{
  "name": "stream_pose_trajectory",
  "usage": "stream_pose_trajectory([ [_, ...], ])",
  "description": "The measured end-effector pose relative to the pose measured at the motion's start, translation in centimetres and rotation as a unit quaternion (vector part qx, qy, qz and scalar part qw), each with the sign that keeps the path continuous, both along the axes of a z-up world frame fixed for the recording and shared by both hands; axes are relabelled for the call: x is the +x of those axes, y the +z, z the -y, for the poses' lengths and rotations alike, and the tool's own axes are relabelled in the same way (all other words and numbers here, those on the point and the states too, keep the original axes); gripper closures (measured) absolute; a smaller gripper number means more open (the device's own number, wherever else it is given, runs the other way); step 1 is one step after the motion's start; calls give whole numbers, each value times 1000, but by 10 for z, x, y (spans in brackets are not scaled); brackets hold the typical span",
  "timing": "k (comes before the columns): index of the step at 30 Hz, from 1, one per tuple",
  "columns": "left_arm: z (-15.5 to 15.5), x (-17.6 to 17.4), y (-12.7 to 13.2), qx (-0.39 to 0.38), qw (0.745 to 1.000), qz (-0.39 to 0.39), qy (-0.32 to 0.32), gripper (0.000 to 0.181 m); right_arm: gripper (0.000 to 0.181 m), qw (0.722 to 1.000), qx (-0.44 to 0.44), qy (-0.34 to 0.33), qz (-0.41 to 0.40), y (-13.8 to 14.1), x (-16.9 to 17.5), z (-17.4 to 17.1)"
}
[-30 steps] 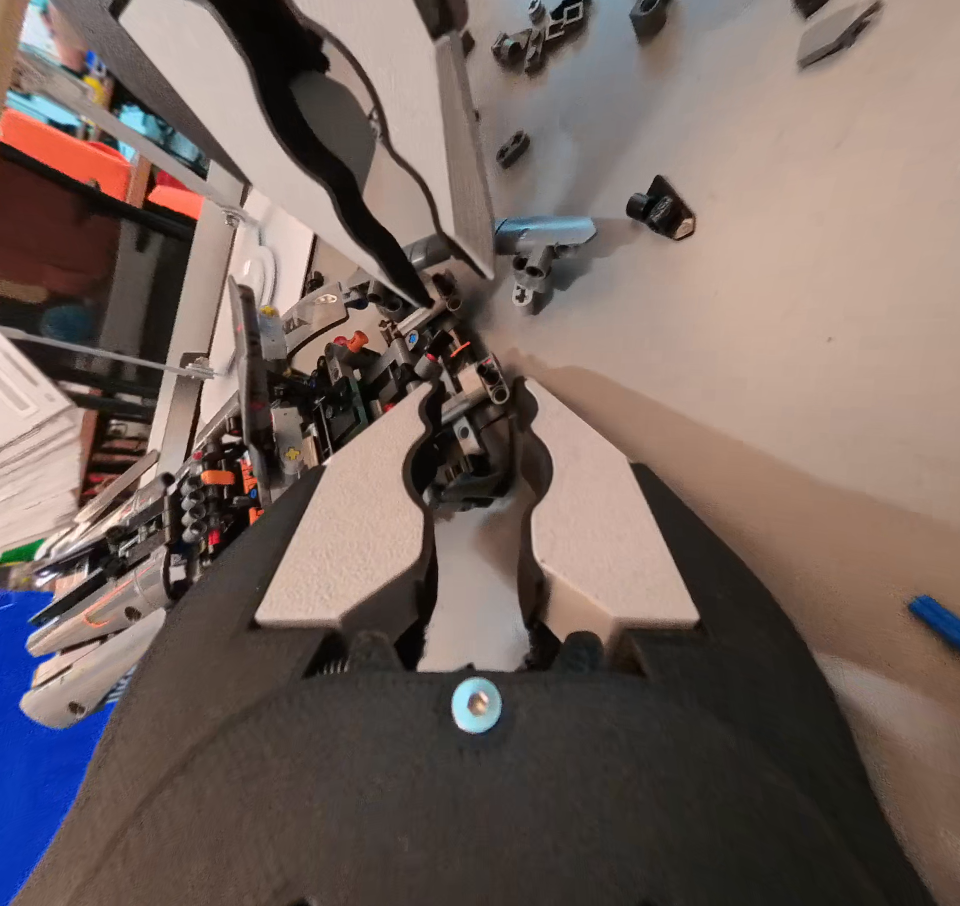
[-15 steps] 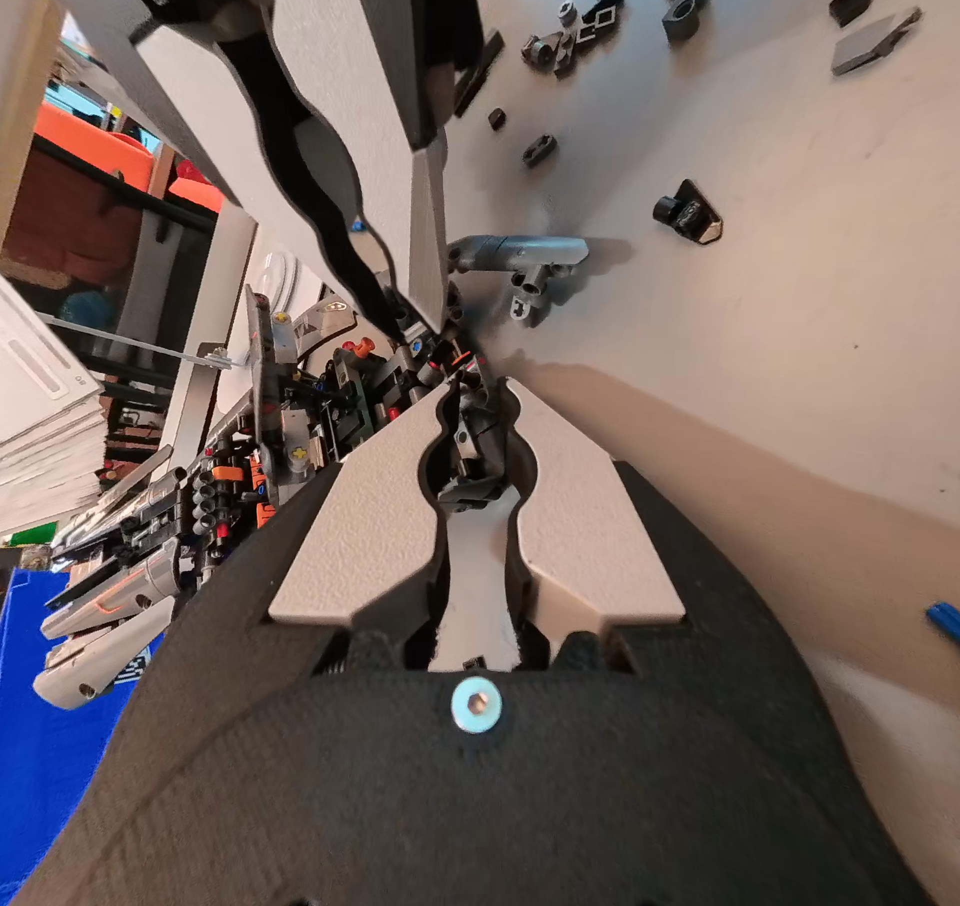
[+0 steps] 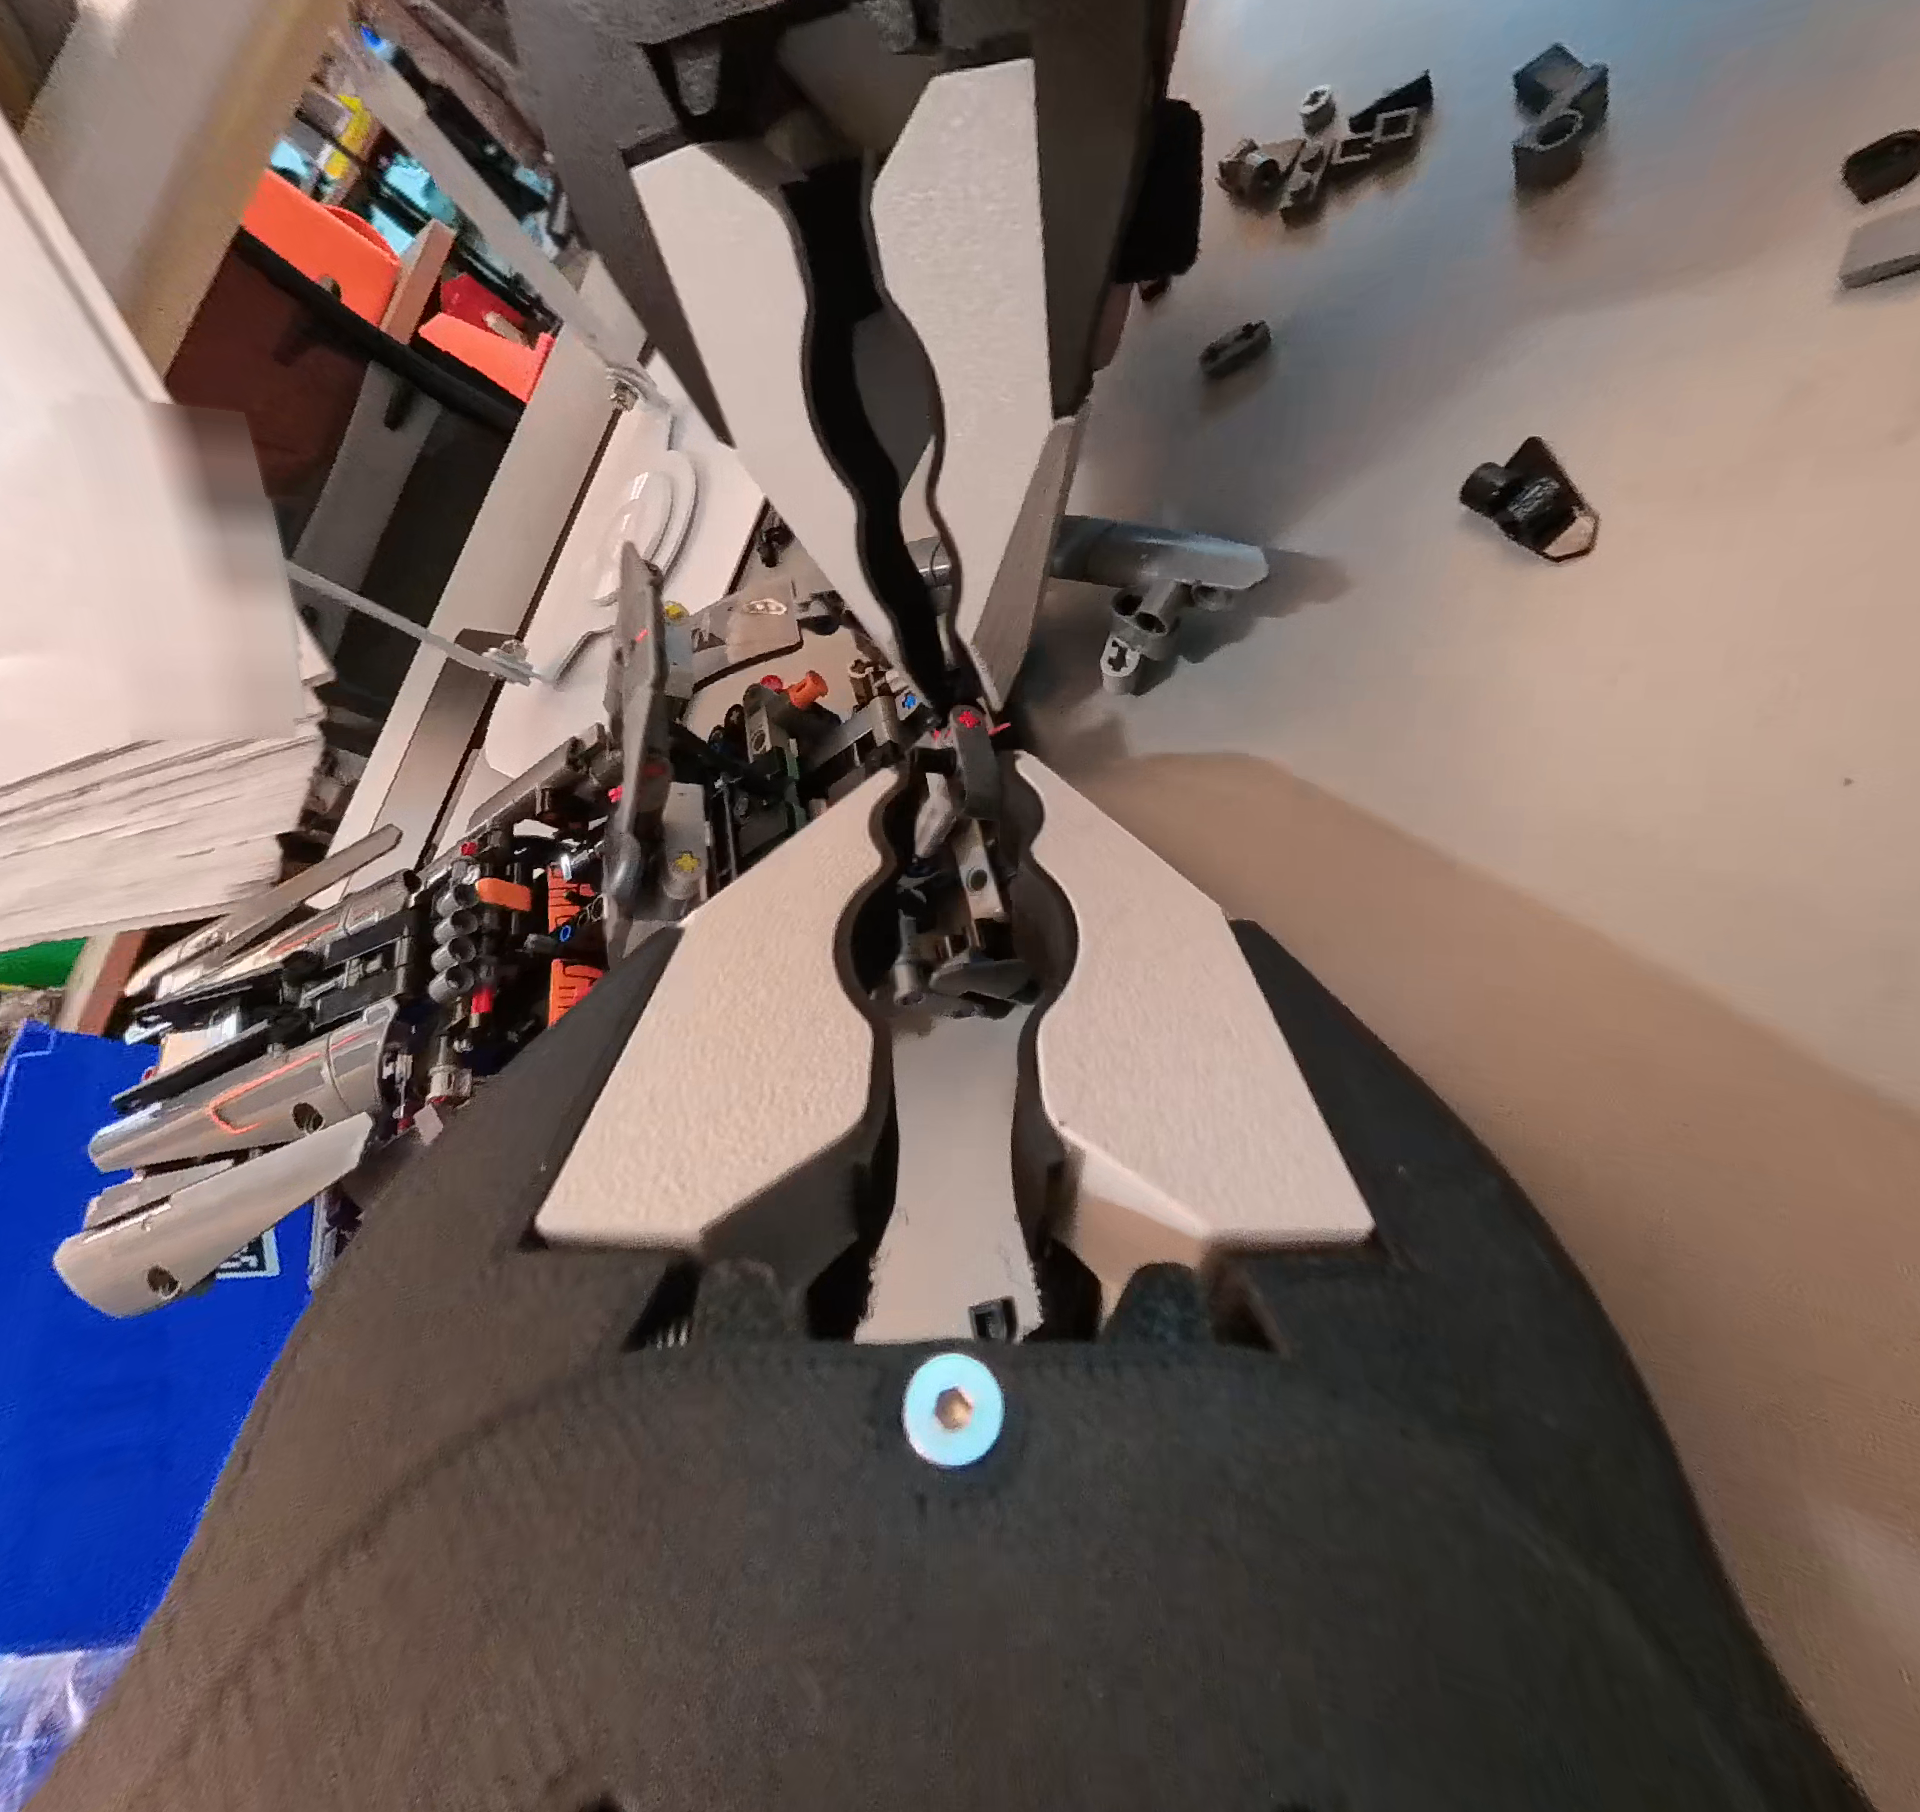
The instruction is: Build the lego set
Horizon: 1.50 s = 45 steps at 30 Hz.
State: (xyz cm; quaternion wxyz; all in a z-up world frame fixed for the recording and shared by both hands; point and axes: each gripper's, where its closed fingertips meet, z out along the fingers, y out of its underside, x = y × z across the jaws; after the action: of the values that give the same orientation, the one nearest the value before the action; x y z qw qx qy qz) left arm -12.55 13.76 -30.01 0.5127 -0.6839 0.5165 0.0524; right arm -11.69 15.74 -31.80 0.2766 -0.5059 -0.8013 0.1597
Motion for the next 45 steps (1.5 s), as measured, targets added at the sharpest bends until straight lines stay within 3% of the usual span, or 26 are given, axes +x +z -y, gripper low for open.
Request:
stream_pose_trajectory([
  [9,-12,-16,16,2,997,65,43,175,179,1000,10,-1,18,-10,1,-3],
  [16,-15,-26,21,0,996,73,52,159,176,1000,16,12,20,-6,2,3],
  [28,-16,-42,27,15,995,63,73,151,175,1000,12,11,2,3,0,2],
  [35,-32,-57,16,-10,989,71,126,100,177,1000,16,6,-16,5,-5,1],
  [38,-39,-62,10,-37,984,93,146,97,176,999,16,5,-38,11,-11,3],
  [40,-42,-67,6,-52,981,99,158,105,176,998,16,5,-57,15,-17,5],
  [45,-39,-66,-1,-107,974,139,145,110,181,995,24,1,-92,21,-30,8],
])
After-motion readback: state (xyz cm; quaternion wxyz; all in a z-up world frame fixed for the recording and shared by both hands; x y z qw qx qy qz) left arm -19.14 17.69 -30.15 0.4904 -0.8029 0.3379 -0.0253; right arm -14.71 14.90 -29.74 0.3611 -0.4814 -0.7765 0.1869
